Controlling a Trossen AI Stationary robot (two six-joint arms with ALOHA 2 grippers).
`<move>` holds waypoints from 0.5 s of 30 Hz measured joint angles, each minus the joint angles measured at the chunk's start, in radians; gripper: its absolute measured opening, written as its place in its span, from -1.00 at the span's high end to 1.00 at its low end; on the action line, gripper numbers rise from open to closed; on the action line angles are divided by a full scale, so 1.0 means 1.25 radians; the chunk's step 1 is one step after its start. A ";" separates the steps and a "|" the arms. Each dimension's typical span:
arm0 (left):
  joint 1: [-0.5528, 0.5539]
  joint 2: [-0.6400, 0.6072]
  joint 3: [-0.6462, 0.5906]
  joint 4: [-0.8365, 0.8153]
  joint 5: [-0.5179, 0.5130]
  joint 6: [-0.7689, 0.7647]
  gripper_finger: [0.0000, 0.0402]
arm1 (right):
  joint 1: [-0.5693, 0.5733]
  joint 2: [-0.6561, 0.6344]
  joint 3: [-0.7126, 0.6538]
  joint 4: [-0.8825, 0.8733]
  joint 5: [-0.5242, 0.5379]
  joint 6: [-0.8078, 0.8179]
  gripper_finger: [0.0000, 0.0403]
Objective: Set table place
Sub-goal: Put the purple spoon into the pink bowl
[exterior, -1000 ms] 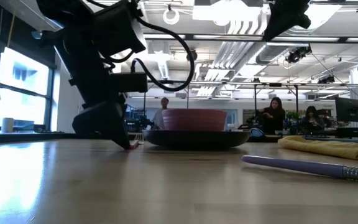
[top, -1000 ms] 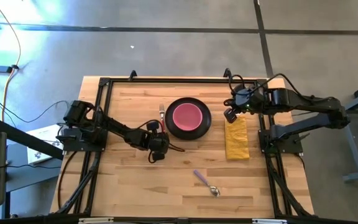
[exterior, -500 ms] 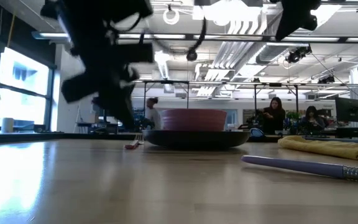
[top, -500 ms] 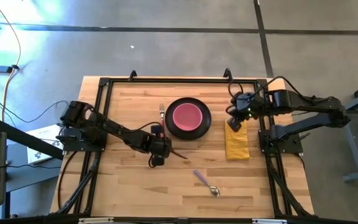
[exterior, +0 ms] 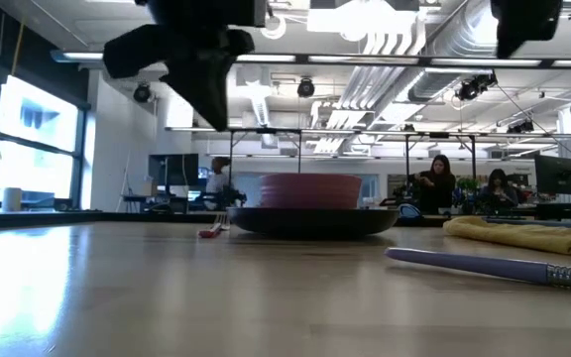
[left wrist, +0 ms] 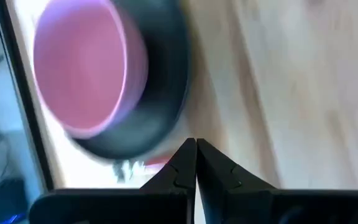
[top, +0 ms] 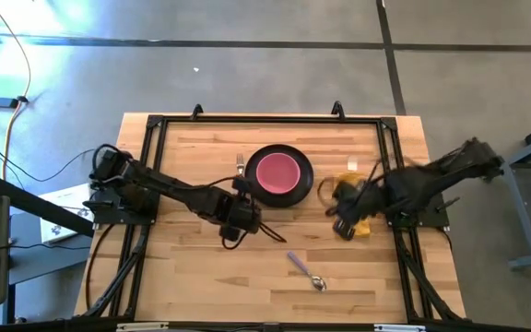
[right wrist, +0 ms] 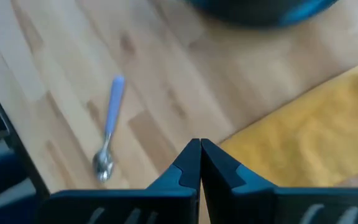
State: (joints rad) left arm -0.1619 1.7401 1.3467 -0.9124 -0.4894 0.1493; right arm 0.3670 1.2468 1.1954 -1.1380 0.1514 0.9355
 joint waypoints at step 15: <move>-0.003 -0.152 0.026 -0.363 0.001 -0.013 1.00 | 0.140 0.291 0.000 0.314 -0.140 0.224 1.00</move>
State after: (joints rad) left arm -0.1657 1.5497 1.3796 -1.3663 -0.4882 0.1333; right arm 0.5422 1.6104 1.1954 -0.7461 -0.0239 1.2156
